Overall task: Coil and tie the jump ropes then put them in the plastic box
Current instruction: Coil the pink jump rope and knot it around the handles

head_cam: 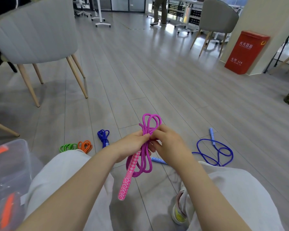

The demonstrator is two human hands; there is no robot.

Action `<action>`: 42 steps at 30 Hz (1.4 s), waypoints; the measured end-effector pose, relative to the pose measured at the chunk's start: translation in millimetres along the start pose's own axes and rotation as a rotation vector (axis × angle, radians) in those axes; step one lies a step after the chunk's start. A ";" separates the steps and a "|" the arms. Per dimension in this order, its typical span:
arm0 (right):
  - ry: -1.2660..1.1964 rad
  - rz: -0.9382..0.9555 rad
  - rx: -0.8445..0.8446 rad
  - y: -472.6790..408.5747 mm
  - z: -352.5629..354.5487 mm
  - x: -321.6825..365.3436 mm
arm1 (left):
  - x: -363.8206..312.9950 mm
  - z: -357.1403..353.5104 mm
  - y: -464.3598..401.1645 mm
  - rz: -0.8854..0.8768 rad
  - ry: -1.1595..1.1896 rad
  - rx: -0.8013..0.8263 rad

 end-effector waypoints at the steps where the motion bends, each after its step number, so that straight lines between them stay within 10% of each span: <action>1: 0.010 0.005 0.019 0.3 -1.0 0.6 | 1.3 -0.4 -0.3 0.008 -0.013 0.010; 15: -0.609 -0.415 -0.019 8.5 1.9 -36.7 | -17.1 23.9 -1.8 -0.236 0.463 0.016; 35: -0.432 -0.544 -0.049 14.0 25.5 -62.4 | -15.1 85.8 1.7 -0.529 1.370 -0.182; 42: -0.561 -0.527 -0.257 10.4 50.2 -49.0 | -14.0 88.2 -2.2 -0.419 1.096 -0.318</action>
Point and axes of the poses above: each hand's wrist, its own y-axis away from the middle knuckle, its own z-axis out of the back of the hand, x = y × z, the point moved 5 cm from there along -y, towards the middle knuckle, and after that the axes turned 8 degrees about z, right-handed, at the moved point
